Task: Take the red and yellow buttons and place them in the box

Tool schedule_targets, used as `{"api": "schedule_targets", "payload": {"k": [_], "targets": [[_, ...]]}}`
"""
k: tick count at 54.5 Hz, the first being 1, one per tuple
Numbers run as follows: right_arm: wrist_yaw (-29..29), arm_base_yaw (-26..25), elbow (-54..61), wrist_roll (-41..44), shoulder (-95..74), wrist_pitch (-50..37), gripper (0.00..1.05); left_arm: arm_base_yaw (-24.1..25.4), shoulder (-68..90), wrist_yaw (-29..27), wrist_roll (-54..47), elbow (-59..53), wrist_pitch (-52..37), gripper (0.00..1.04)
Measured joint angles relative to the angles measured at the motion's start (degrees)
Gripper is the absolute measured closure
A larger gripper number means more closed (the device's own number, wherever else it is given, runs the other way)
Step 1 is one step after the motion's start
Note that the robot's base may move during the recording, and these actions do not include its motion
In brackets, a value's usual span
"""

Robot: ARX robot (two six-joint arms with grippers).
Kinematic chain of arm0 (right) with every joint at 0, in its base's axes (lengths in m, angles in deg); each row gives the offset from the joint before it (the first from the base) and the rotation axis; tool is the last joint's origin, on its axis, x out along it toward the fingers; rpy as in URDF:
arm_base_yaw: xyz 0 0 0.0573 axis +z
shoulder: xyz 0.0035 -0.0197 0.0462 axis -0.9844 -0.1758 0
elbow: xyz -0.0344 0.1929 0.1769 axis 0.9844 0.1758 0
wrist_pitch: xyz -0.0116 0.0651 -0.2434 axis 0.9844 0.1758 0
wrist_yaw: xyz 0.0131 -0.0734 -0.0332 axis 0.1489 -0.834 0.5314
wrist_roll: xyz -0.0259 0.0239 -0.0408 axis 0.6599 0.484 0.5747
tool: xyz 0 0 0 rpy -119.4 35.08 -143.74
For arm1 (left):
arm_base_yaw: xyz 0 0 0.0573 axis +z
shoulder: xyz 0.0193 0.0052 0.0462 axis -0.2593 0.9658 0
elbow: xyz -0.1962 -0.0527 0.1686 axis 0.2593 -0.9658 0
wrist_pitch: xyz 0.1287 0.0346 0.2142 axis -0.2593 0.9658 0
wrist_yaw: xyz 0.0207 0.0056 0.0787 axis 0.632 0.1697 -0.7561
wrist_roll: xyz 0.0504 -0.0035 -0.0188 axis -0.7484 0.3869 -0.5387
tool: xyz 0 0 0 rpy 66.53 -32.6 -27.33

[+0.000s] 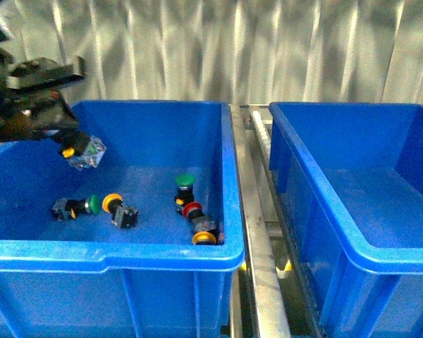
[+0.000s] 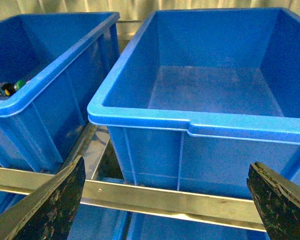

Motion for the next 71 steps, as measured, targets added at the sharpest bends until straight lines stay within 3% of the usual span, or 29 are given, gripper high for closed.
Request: {"api": "schedule_targets", "payload": {"k": [10,15,20,27,32,40,71], "targets": [[-0.02,0.00,0.00,0.00,0.00,0.00,0.07,1.64,-0.15,18.49,11.80,-14.40,-23.45,0.71],[0.00,0.00,0.00,0.00,0.00,0.00,0.07,0.13,3.87,20.68,20.22,-17.09,-35.21,0.71],[0.00,0.02,0.00,0.00,0.00,0.00,0.07,-4.57,7.98,22.12,28.63,-16.81,-48.04,0.71],[0.00,0.00,0.00,-0.02,0.00,0.00,0.07,-12.46,13.99,21.84,33.27,-13.14,-55.52,0.71],[0.00,0.02,0.00,0.00,0.00,0.00,0.07,-18.08,19.23,20.41,33.86,-8.41,-54.53,0.71],[0.00,0.00,0.00,0.00,0.00,0.00,0.07,-22.18,23.43,18.67,33.62,-2.54,-52.92,0.71],[0.00,0.00,0.00,0.00,0.00,0.00,0.07,-28.70,31.85,14.25,34.84,13.73,-46.40,0.71]]}}
